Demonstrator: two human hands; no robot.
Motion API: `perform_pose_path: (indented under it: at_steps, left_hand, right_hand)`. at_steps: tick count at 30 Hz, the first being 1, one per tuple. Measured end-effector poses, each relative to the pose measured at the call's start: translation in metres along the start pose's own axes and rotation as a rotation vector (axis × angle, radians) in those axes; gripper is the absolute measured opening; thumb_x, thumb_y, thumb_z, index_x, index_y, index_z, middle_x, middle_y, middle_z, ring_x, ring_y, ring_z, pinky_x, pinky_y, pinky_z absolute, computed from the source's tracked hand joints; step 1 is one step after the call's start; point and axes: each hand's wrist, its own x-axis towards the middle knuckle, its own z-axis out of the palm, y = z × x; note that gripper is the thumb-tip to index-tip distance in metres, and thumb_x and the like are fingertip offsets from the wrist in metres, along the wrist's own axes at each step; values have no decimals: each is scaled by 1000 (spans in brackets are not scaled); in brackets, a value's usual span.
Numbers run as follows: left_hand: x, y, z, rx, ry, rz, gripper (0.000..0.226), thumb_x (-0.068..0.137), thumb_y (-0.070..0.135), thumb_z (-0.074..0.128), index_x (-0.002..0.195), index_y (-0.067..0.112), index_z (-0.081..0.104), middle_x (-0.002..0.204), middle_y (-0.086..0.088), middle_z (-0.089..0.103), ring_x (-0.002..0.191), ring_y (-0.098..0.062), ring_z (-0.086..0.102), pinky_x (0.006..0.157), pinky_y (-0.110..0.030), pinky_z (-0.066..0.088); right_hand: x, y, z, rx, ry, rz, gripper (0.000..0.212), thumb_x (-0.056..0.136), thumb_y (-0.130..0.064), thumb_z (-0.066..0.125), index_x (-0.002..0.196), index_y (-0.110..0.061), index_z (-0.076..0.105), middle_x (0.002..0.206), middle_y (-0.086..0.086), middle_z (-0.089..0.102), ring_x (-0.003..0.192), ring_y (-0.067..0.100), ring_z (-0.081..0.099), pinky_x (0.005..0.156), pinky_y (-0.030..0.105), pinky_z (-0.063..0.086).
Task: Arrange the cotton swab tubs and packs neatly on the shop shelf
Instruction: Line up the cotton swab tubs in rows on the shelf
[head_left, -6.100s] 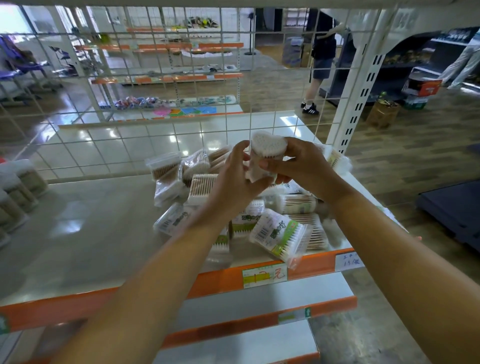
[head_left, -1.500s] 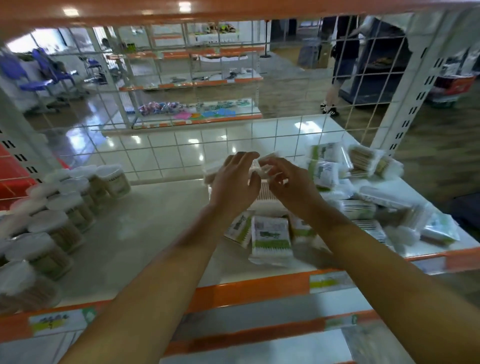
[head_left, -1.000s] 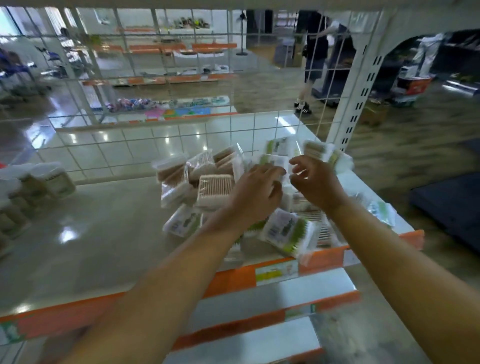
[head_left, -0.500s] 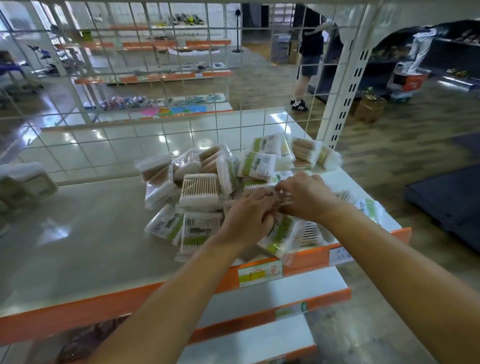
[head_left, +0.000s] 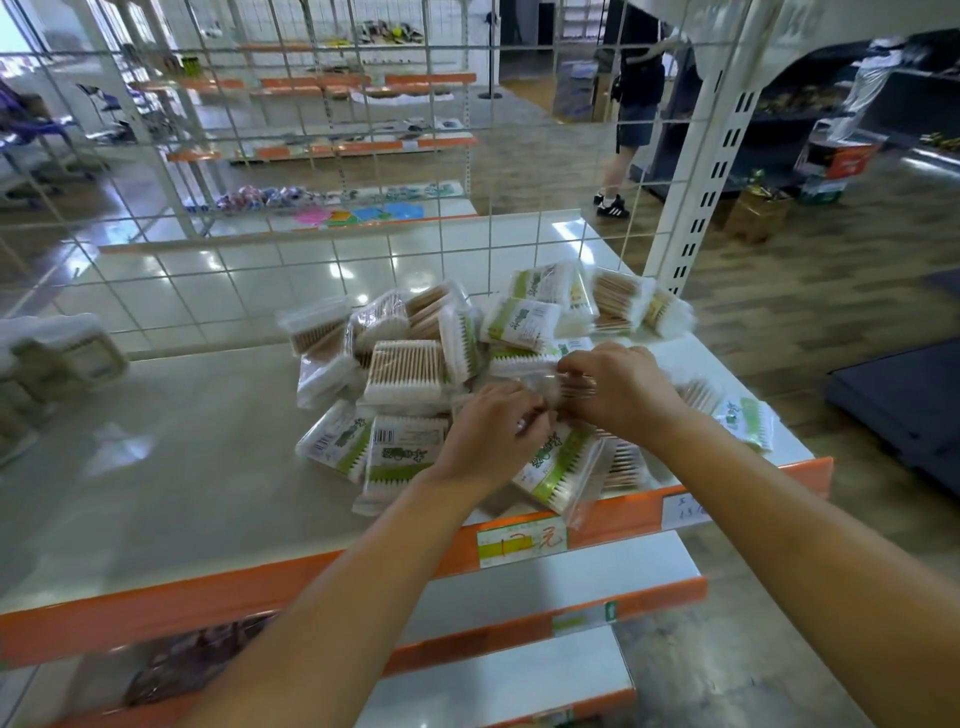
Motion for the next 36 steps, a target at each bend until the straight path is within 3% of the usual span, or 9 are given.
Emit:
perform_pose_path:
  at_steps: [4, 9, 13, 16, 20, 22, 27, 31, 36]
  left_hand:
    - [-3, -4, 0, -50, 31, -1, 28, 89, 28, 52, 86, 4, 66, 85, -3, 58, 81, -17, 52, 71, -29, 41]
    - [-3, -3, -4, -177, 140, -46, 19, 91, 22, 56, 89, 5, 65, 88, 3, 53, 77, -10, 51, 68, -22, 41]
    - [-2, 3, -13, -327, 171, -111, 7, 91, 14, 55, 85, 15, 58, 87, 10, 54, 86, -12, 55, 79, -32, 49]
    - [0, 5, -19, -385, 206, -170, 13, 90, 14, 54, 81, 22, 51, 84, 13, 54, 83, -8, 54, 77, -30, 48]
    - [2, 6, -25, -519, 274, -275, 7, 89, 15, 58, 90, 19, 52, 90, 8, 58, 84, -3, 56, 75, -21, 47]
    - [2, 5, -26, -582, 282, -313, 13, 88, 17, 60, 97, 17, 52, 91, 9, 58, 84, -1, 56, 72, -18, 44]
    - [-5, 8, -26, -662, 199, -290, 29, 87, 22, 62, 113, 17, 49, 94, 10, 58, 88, -5, 58, 79, -30, 51]
    - [-10, 12, -29, -687, 170, -283, 38, 84, 26, 66, 115, 28, 44, 100, 11, 58, 93, -6, 59, 81, -30, 52]
    - [-16, 9, -34, -651, 239, -315, 50, 77, 27, 74, 117, 30, 44, 99, 9, 59, 94, -13, 61, 79, -34, 55]
  right_hand:
    - [2, 5, 1, 177, 62, -1, 48, 69, -26, 79, 114, -17, 64, 99, 3, 69, 95, 25, 62, 88, 39, 45]
    - [1, 2, -4, 459, 65, 113, 61, 65, -30, 82, 120, -20, 59, 105, 3, 67, 101, 15, 61, 92, 31, 47]
    - [0, -5, -10, 675, 80, 171, 57, 64, -29, 82, 116, -23, 60, 99, -1, 65, 98, 12, 60, 76, 17, 42]
    - [1, -12, -14, 787, 81, 221, 54, 64, -30, 82, 113, -26, 59, 98, -3, 65, 96, 10, 58, 72, 13, 40]
    - [2, -23, -20, 985, 94, 258, 45, 67, -22, 79, 107, -25, 59, 95, 0, 68, 90, 16, 64, 77, 28, 55]
    - [1, -30, -23, 1122, 104, 263, 39, 73, -13, 74, 109, -18, 59, 94, 1, 68, 84, 15, 65, 72, 27, 57]
    - [1, -42, -20, 1345, 141, 348, 38, 80, -13, 68, 116, -4, 57, 93, 8, 69, 81, 21, 67, 72, 38, 56]
    - [0, -49, -13, 1454, 128, 366, 42, 80, -23, 67, 116, -4, 58, 99, 15, 68, 86, 29, 66, 76, 44, 55]
    - [-3, -61, -9, 1462, 127, 348, 23, 86, -18, 61, 107, -9, 62, 94, 12, 70, 83, 25, 67, 71, 35, 56]
